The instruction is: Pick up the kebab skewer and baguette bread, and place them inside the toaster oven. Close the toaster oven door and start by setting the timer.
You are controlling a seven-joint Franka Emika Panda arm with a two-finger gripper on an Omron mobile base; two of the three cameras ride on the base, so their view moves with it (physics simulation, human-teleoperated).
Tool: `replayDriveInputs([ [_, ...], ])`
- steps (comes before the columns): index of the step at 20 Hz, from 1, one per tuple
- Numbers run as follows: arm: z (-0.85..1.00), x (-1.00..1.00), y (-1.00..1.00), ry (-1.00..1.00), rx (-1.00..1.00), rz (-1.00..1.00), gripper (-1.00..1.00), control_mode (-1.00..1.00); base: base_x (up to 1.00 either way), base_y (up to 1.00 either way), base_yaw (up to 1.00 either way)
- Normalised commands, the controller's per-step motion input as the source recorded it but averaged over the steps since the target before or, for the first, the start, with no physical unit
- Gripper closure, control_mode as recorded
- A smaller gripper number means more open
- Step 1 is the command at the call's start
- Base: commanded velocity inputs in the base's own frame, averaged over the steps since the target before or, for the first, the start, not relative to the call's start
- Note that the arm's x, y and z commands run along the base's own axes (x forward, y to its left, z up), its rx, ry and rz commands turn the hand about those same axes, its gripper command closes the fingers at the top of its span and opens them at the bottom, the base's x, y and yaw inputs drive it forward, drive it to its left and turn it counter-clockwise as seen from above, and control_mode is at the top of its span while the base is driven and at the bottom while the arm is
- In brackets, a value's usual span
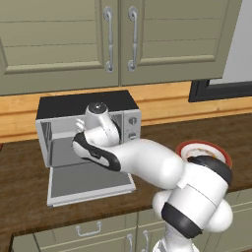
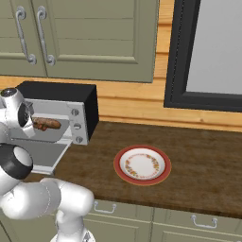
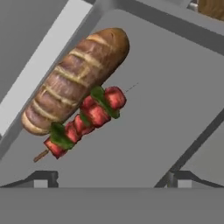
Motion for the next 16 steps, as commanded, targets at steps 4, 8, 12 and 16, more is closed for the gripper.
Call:
replayDriveInputs([
  [4, -0.44, -0.08, 0.09, 0.00, -0.28, 0.34, -1.00, -1.00, 0.00, 0.00, 0.00],
  [8, -0.21, -0.02, 0.22, 0.00, -0.26, 0.25, -1.00, -1.00, 0.00, 0.00, 0.00],
  [12, -0.02, 0.00, 0.08, -0.08, -0.17, 0.05, -1.00, -1.00, 0.00, 0.00, 0.00],
  [16, -0.01, 0.00, 0.00, -0.18, -0.14, 0.00, -1.00, -1.00, 0.00, 0.00, 0.00],
])
